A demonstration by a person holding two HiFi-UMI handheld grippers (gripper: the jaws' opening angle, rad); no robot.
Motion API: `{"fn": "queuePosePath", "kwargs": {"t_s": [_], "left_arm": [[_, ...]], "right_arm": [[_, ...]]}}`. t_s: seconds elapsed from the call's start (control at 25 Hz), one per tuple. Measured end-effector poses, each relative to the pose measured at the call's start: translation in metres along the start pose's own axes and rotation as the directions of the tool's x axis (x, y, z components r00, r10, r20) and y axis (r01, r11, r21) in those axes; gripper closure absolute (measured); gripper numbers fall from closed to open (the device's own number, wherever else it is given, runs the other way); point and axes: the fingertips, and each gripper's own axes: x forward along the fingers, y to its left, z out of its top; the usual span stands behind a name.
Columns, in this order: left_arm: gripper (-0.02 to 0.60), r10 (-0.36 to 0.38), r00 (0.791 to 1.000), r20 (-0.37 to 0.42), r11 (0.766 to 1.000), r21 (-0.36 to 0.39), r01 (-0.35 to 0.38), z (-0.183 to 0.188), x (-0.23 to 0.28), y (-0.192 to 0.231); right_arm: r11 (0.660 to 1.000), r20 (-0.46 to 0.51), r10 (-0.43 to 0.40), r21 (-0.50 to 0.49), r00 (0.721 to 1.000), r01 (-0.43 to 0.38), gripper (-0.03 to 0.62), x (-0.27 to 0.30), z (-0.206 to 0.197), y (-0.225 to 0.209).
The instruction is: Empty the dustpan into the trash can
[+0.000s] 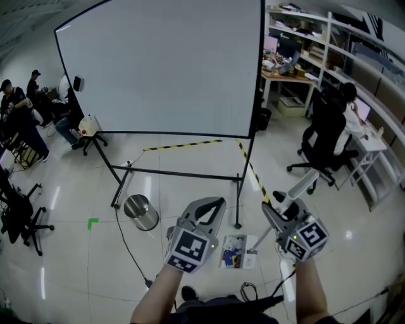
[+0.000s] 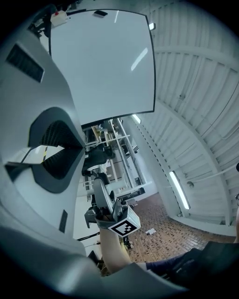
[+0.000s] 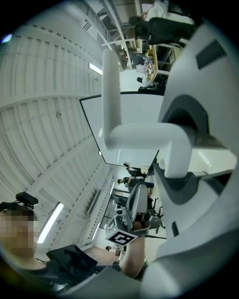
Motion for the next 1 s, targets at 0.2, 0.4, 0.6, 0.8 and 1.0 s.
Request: {"fn": "queuePosePath", "kwargs": {"t_s": [0.2, 0.4, 0.6, 0.8, 1.0], "left_arm": [[0.583, 0.006, 1.000, 0.007, 1.000, -0.012, -0.006, -0.016, -0.026, 0.045], [0.583, 0.018, 1.000, 0.005, 1.000, -0.014, -0.018, -0.032, -0.054, 0.093], [0.583, 0.050, 0.999, -0.005, 0.998, -0.033, -0.050, -0.049, -0.082, 0.133], [0.583, 0.097, 0.995, -0.024, 0.994, -0.056, -0.098, -0.064, -0.104, 0.164], [0.583, 0.156, 0.987, -0.047, 0.984, -0.076, -0.160, -0.080, -0.119, 0.195]], "right_arm": [[1.000, -0.004, -0.008, -0.011, 1.000, 0.008, 0.399, 0.037, 0.008, 0.026], [1.000, -0.001, -0.016, -0.018, 1.000, 0.016, 0.398, 0.082, 0.017, 0.048], [0.999, -0.005, 0.013, -0.035, 1.000, -0.014, 0.396, 0.126, 0.026, 0.075], [0.997, -0.009, 0.064, -0.053, 0.998, -0.064, 0.396, 0.165, 0.032, 0.094], [0.990, -0.023, 0.126, -0.067, 0.992, -0.128, 0.396, 0.204, 0.030, 0.109]]}}
